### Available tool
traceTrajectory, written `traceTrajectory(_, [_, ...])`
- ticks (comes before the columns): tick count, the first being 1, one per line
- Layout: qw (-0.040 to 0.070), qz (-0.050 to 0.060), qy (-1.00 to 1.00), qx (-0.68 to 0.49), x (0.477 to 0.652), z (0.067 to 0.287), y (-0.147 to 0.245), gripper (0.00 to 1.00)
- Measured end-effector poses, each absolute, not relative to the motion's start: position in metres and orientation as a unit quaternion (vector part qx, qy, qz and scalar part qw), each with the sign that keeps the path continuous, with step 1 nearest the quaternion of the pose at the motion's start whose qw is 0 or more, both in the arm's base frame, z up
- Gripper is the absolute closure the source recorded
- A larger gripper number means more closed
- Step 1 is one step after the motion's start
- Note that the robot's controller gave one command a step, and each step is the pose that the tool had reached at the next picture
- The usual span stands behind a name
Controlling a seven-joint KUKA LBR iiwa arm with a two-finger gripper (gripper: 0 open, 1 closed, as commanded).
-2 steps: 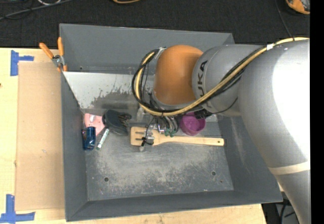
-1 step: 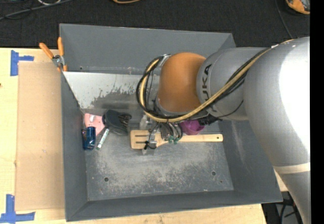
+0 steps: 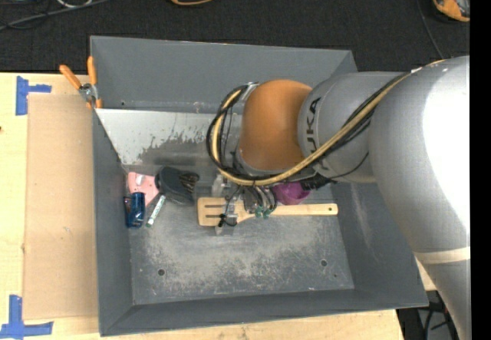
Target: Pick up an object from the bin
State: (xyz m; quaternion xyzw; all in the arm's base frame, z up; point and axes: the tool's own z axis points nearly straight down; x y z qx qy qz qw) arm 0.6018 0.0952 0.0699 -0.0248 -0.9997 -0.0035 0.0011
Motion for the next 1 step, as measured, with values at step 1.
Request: traceTrajectory(1, [0.004,-0.003,-1.0,-0.031,0.5953,0.1284,0.0926,1.0])
